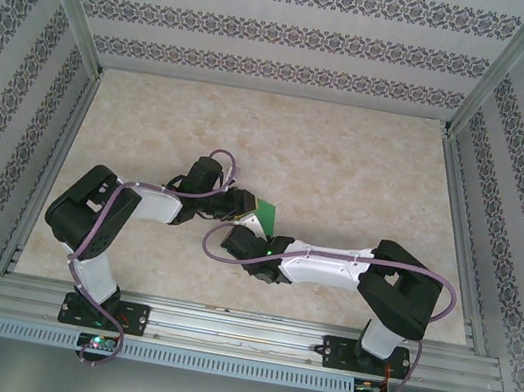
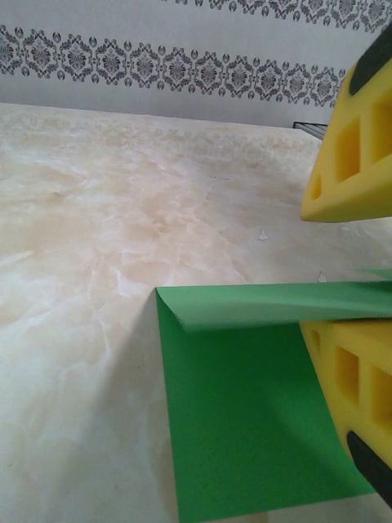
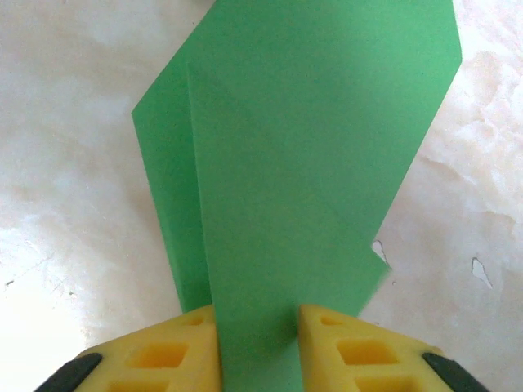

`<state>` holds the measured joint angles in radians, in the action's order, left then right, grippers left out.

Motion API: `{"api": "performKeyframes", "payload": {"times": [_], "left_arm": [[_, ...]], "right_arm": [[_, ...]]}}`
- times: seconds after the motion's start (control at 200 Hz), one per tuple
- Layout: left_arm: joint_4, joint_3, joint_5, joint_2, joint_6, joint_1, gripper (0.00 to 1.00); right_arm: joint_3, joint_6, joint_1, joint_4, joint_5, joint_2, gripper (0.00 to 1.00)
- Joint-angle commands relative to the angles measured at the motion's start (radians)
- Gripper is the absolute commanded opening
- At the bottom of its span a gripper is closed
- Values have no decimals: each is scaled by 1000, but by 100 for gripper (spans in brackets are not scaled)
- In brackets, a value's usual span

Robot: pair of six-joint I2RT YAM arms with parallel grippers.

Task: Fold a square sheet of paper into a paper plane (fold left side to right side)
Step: Fourth fold the wing at the center of the table.

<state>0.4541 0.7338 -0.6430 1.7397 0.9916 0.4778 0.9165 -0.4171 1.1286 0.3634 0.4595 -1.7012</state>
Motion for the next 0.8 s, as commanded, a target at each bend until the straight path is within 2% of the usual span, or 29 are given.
{"api": "performKeyframes", "payload": {"times": [0.0,0.215,0.365,0.495,0.794], "left_arm": [[-34,21,12,-37,-25,7,33],[-57,13,24,-61,-38,4,36],[-65,-14,22,-103,-44,-21,39],[-121,-68,28,-199,-76,-82,41],[-388,-164,31,-488,-193,-281,46]], "right_arm": [[1,-7,7,21,42,-3,23],[-11,-15,7,20,51,-6,6],[-15,-11,8,18,51,-13,0],[-21,-7,7,13,40,-24,0],[-27,11,6,-4,9,-40,0]]}}
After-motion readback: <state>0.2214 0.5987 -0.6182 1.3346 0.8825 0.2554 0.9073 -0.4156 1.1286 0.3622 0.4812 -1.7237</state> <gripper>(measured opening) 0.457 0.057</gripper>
